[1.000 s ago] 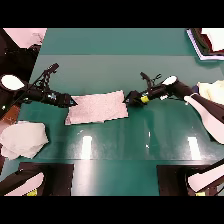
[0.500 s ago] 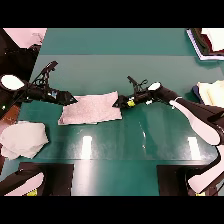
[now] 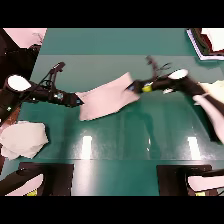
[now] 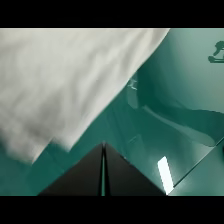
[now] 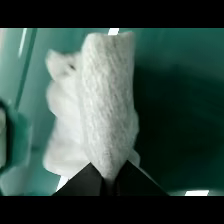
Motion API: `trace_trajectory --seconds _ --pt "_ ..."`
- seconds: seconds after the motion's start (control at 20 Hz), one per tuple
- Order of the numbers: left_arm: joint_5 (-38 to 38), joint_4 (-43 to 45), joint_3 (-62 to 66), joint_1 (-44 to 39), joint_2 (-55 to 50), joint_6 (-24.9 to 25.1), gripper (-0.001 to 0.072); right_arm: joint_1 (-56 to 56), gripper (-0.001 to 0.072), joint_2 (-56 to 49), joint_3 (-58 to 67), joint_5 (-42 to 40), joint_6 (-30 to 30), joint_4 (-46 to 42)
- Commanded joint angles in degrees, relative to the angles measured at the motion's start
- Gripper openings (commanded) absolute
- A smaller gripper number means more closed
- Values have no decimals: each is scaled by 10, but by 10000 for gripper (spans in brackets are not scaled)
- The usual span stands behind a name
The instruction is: Fold the shirts.
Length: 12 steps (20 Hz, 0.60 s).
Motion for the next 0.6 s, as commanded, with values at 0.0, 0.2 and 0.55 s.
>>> trace_trajectory --seconds 0.0,0.2,0.55 --pt "64 -8 0 -66 0 -25 24 -130 9 105 0 33 53 -108" --pt "142 -17 0 -135 0 -28 25 -300 9 169 0 44 52 -145" --pt "173 -19 0 -168 0 -70 25 -482 8 149 0 -21 40 -143"
